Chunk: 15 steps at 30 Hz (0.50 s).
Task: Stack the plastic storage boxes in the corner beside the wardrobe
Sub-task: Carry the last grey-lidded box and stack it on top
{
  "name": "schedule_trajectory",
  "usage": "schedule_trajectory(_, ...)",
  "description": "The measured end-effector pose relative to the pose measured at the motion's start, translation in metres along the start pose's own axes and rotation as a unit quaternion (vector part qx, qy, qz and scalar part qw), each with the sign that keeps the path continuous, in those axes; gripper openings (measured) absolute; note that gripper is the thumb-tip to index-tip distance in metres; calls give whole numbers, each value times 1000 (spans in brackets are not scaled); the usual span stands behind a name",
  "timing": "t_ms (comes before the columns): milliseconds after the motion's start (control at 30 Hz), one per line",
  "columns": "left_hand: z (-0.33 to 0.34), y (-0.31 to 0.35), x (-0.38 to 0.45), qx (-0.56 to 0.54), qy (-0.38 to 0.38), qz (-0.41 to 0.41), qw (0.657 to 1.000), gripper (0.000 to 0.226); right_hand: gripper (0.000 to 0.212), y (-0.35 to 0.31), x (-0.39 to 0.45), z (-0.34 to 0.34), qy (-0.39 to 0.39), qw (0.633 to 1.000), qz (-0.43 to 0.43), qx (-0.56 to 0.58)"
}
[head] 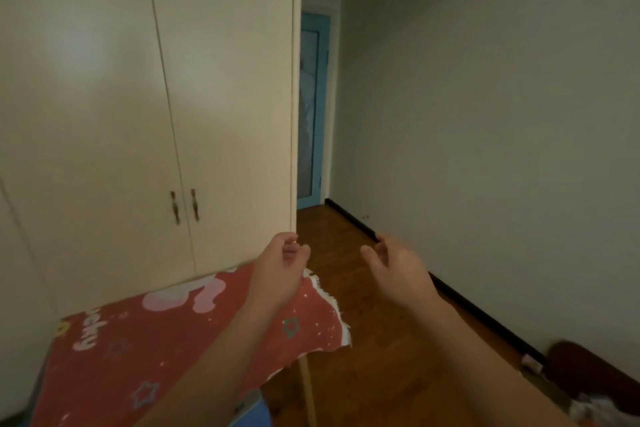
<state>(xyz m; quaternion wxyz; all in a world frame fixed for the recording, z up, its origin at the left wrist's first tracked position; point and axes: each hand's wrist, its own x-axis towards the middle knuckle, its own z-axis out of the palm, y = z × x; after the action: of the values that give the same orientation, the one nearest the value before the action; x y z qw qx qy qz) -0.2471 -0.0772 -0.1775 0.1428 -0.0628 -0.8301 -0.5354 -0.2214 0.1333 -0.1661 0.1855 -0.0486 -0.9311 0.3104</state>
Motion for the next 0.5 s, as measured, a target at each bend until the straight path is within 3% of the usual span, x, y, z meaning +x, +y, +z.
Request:
schedule_trajectory(233, 79, 1, 34, -27, -55, -2, 998, 38, 59, 65, 34, -15, 7, 999, 33, -2)
schedule_trajectory(500, 170, 1, 127, -59, -95, 17, 994, 39, 60, 131, 119, -17, 15, 997, 53, -60)
